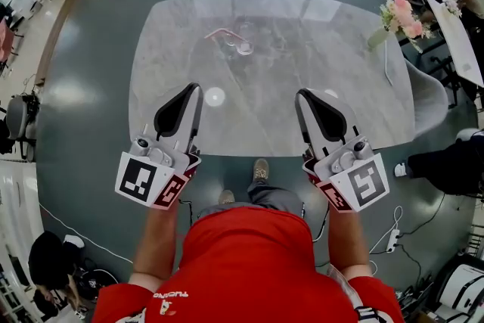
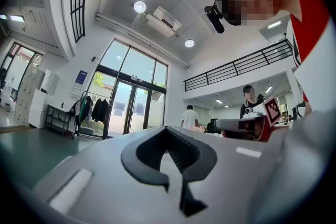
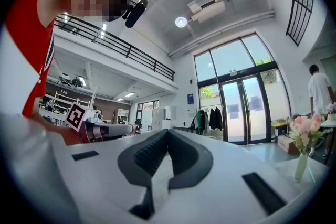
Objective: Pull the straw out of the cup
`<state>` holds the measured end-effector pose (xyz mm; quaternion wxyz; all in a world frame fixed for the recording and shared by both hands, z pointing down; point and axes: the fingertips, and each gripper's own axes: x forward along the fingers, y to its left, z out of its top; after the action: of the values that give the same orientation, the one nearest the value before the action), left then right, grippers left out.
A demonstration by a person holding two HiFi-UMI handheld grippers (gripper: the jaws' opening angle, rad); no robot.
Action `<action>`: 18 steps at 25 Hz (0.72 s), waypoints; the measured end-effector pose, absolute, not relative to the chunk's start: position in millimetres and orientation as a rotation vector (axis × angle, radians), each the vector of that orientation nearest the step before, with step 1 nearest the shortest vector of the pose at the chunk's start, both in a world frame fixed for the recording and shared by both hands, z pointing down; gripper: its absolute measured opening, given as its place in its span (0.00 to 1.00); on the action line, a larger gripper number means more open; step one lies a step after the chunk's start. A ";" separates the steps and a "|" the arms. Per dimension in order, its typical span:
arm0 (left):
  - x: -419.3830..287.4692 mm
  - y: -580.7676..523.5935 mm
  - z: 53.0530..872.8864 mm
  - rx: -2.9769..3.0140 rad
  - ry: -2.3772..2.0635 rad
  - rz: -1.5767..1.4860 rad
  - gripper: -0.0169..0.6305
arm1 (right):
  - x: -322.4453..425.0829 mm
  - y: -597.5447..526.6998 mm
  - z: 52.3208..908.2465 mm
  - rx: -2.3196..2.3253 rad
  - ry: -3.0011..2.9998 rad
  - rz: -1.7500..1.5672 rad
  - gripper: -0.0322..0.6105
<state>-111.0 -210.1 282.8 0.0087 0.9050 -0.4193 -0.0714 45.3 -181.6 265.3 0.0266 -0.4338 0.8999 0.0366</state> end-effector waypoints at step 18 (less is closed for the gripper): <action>-62.6 -296.3 297.0 2.750 -1.478 -0.174 0.03 | 85.3 -273.6 271.3 -1.154 2.850 0.065 0.05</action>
<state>-62.6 -296.3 297.0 0.0076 0.8794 -0.4727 -0.0557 85.3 -273.6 271.3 0.0329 -0.3749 0.9262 0.0210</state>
